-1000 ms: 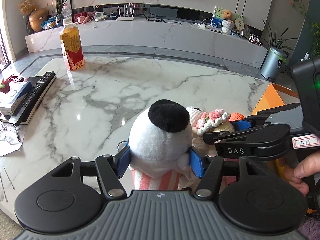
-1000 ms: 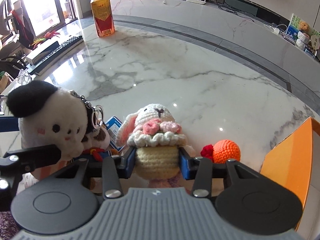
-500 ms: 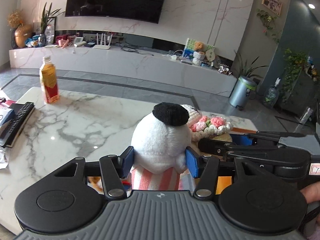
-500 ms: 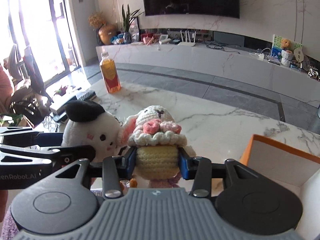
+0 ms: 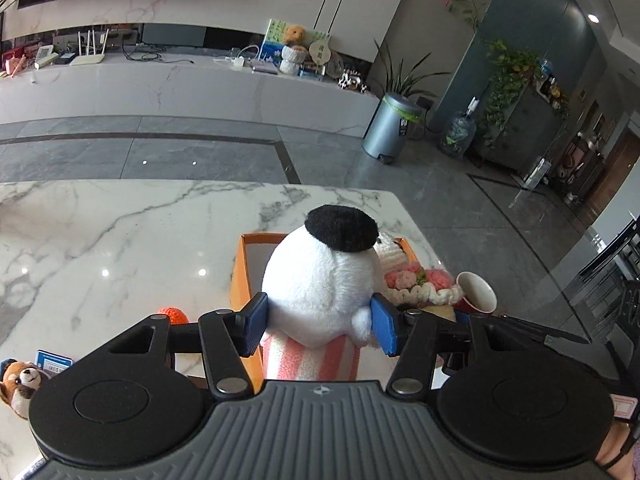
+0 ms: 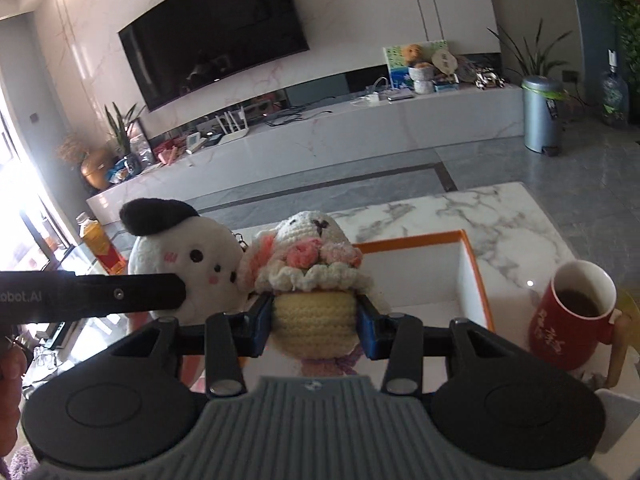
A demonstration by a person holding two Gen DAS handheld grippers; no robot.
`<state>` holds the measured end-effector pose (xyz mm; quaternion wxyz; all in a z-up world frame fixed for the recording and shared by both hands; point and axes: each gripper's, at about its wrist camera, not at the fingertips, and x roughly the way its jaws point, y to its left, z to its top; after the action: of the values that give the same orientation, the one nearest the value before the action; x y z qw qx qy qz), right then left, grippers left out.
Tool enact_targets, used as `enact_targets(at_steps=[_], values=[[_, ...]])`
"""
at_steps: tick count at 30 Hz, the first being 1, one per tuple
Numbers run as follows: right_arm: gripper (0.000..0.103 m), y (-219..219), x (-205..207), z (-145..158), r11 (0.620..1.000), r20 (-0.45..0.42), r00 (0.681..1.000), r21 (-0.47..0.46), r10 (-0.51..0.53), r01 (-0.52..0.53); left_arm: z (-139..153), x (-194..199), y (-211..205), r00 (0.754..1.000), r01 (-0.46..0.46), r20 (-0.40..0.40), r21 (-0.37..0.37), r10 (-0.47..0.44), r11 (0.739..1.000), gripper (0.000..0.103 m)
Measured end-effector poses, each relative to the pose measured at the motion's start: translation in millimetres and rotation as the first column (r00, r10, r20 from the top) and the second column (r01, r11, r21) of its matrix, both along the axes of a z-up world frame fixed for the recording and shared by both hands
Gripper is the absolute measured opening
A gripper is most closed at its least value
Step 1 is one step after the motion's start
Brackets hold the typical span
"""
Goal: Organize objects
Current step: 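Carry both plush toys over the orange box and lower them inside, then open both tools to release the plush toys in the box and withdraw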
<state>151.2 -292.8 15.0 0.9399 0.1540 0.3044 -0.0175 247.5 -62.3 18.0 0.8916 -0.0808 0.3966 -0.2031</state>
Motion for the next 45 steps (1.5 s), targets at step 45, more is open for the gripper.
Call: enact_targets(at_steps=[45], values=[[0.044, -39, 76, -101, 0.990, -0.282, 0.958, 0.139, 0.046, -0.007, -40, 40, -41, 0.997, 0.038, -0.078, 0.316, -0.014, 0.948, 0.079]])
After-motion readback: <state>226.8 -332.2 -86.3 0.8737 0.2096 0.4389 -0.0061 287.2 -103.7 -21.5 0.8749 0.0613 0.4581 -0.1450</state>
